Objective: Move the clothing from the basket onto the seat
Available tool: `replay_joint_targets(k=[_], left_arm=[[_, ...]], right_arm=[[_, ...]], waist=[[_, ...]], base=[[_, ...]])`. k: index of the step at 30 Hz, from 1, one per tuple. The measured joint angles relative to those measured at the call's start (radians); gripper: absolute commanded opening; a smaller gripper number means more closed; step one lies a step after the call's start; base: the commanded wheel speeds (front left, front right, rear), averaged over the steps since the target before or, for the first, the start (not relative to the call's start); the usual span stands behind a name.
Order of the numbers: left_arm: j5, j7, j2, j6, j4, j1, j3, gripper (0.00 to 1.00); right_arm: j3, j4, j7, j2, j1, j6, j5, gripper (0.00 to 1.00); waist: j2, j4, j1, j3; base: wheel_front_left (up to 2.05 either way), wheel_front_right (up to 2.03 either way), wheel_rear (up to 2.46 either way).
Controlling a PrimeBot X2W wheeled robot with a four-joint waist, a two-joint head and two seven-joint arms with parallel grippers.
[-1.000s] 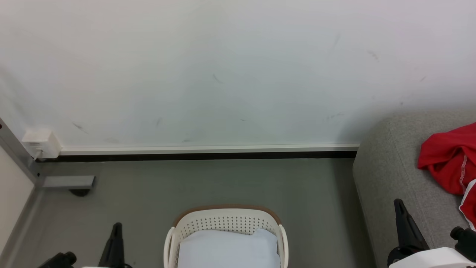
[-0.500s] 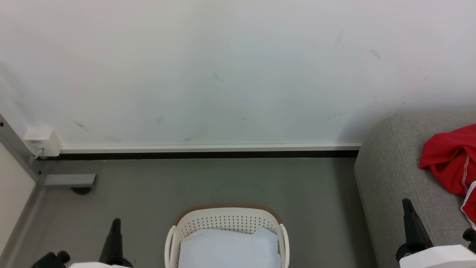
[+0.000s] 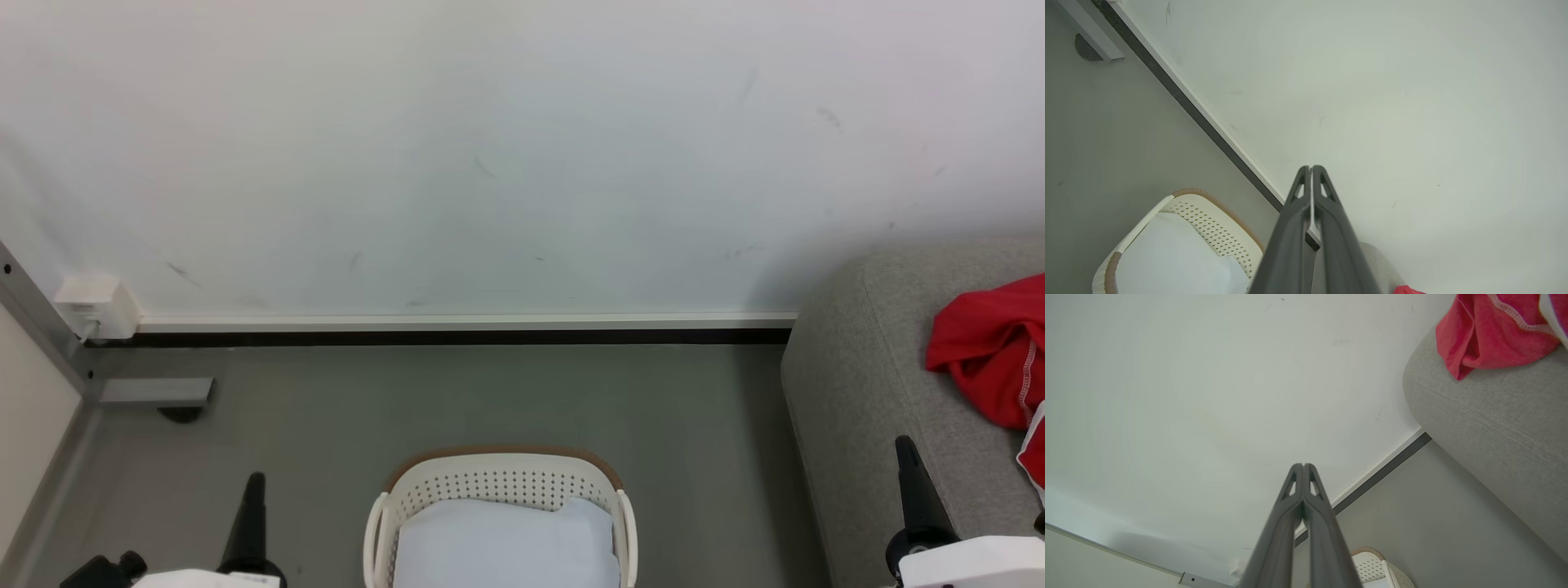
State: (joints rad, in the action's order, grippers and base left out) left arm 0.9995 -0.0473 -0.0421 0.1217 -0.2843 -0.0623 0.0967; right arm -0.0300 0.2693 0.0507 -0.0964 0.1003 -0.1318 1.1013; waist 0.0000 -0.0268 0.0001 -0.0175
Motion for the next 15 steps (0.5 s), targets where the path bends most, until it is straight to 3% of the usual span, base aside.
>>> replay_joint_targets(k=[15], left_arm=[[0.158, 0.042, -0.001, 0.001, 0.008, -0.012, 0.004, 0.00]], right_arm=[[0.036, -0.007, -0.042, 0.009, 0.000, 0.000, 0.134, 0.00]], waist=[[0.0000, 0.006, 0.0000, 0.004]], base=[[0.00, 0.00, 0.00]])
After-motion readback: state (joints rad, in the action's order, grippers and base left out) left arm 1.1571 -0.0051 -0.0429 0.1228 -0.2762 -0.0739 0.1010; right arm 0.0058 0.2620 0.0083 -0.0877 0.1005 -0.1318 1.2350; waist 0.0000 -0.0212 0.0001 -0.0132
